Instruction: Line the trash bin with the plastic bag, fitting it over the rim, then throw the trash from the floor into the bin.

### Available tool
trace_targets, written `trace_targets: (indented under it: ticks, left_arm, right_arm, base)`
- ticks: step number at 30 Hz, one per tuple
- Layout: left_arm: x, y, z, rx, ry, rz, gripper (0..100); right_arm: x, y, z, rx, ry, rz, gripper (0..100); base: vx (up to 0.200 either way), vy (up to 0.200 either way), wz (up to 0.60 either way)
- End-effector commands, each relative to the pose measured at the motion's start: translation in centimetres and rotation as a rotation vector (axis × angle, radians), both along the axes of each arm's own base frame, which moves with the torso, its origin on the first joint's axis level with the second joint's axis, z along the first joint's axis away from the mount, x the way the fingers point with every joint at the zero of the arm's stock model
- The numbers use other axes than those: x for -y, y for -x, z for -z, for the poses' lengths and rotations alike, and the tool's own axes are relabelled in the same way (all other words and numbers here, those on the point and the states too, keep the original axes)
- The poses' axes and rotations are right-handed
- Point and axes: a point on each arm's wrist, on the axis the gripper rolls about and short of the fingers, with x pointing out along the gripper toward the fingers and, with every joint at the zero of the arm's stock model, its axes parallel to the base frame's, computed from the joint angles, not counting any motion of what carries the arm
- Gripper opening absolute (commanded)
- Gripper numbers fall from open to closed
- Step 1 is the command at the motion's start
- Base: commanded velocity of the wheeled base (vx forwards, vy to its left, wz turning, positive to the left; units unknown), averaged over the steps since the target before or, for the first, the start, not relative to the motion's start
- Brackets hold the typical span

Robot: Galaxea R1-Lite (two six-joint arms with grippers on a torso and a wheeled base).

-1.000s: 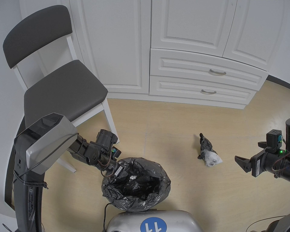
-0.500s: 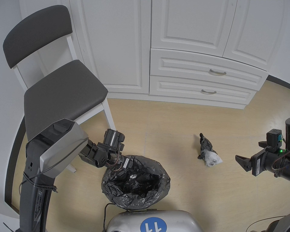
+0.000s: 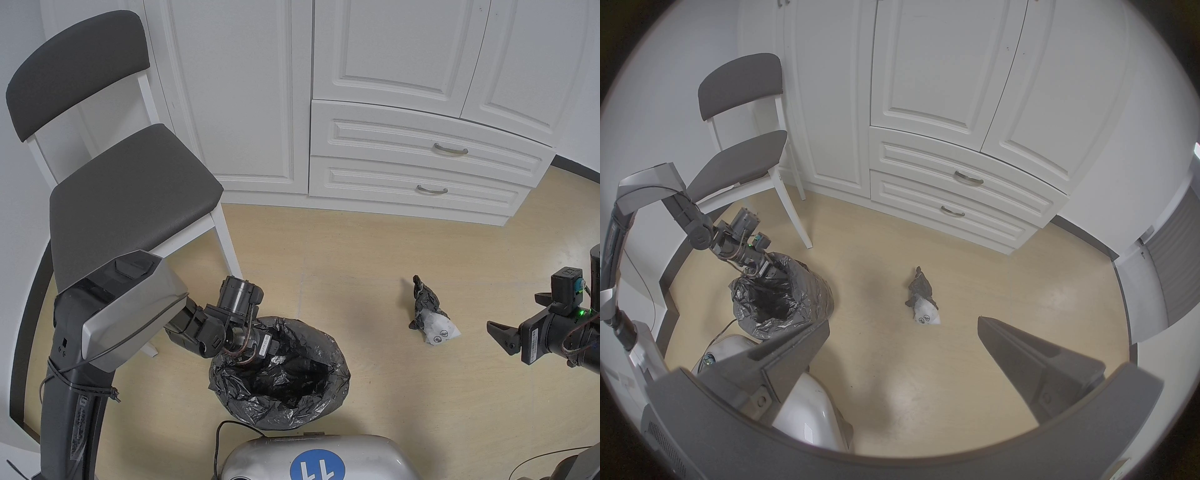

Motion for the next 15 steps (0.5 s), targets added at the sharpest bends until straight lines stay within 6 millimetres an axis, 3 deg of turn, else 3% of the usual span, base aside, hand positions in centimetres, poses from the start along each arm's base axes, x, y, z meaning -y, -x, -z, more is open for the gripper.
trace_targets:
  ticks: [1, 8, 15]
  left_arm:
    - [-0.6, 2.0, -1.6, -0.02, -0.014, 0.021, 100]
    - [-2.7, 4.0, -2.2, -0.053, -0.081, 0.051, 100]
    - [-5.0, 5.5, -1.3, -0.109, -0.144, 0.064, 100]
  right_arm:
    - [0.1, 0.2, -0.1, 0.006, -0.006, -0.005, 100]
    - [0.2, 0.4, 0.0, 0.005, 0.015, -0.021, 100]
    - [0.4, 0.7, -0.1, 0.012, 0.017, -0.023, 100]
  base:
    - [0.0, 0.0, 0.0]
    - [0.0, 0.0, 0.0]
    - [0.0, 0.0, 0.0]
